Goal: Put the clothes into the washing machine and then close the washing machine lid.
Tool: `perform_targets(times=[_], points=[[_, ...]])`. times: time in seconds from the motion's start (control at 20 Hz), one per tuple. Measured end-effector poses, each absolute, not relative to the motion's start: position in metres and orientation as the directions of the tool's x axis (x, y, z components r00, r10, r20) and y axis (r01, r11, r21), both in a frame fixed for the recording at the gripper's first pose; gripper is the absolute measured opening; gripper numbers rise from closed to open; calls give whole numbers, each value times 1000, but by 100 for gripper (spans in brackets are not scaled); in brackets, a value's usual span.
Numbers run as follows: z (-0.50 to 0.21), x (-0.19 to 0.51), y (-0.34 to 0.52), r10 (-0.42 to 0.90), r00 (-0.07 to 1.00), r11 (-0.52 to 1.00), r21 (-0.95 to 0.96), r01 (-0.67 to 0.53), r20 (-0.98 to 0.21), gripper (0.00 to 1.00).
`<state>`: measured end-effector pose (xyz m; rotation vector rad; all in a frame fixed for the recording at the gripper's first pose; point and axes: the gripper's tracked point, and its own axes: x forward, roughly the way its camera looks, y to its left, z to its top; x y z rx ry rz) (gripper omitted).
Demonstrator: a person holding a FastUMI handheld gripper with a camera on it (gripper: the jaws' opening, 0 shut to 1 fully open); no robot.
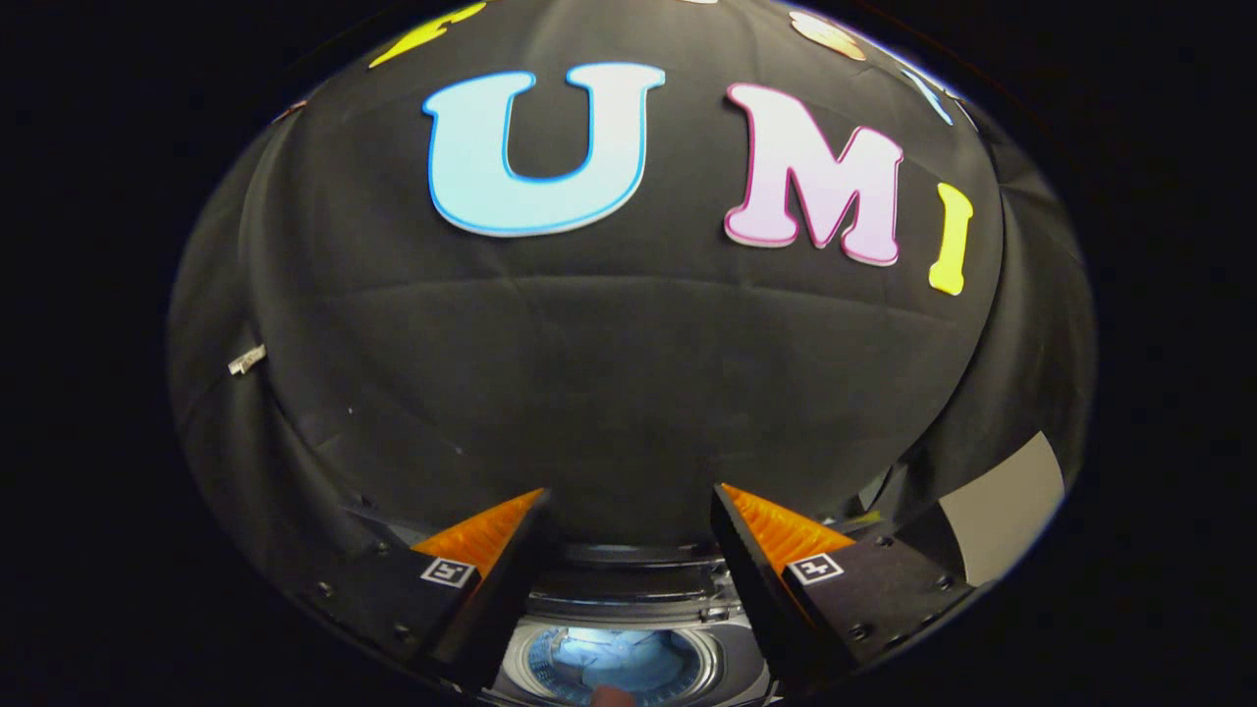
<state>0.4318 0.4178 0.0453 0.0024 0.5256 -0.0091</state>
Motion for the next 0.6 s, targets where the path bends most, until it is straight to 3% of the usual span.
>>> perform_targets(times=[0.6], points=[[45, 434, 417, 0, 901, 998, 53, 25, -433, 99]])
